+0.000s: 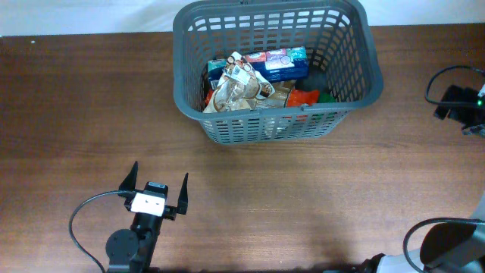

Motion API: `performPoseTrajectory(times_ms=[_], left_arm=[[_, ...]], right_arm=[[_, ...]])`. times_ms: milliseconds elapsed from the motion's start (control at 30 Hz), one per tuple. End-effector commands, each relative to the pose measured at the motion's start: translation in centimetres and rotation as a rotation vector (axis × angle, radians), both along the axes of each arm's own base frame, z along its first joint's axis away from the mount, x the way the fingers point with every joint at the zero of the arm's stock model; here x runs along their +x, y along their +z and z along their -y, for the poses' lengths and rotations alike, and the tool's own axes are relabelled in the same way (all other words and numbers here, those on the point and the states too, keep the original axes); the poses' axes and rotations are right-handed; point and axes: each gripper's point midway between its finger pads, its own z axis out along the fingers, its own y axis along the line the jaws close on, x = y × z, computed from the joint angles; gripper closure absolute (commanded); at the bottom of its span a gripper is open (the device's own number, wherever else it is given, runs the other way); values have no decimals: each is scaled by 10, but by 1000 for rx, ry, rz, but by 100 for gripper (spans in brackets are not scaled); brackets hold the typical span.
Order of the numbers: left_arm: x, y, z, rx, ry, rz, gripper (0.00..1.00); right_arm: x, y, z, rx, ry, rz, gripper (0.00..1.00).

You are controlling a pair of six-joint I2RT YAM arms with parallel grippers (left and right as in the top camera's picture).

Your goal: Pack container

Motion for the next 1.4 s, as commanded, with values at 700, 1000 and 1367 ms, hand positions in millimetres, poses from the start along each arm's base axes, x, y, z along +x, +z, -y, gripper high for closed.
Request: performPoseTrajectory(times_ms=[700, 1000, 1367], left_arm=[[0, -2, -3, 13, 17, 2, 1], [0, -2, -3, 13, 17, 2, 1], [0, -2, -3, 13, 17, 2, 1]], right_arm=[[0, -4, 2, 9, -12, -6, 1], [-4, 11, 0, -12, -12, 31, 1], [-29, 69, -14, -97, -11, 187, 1]])
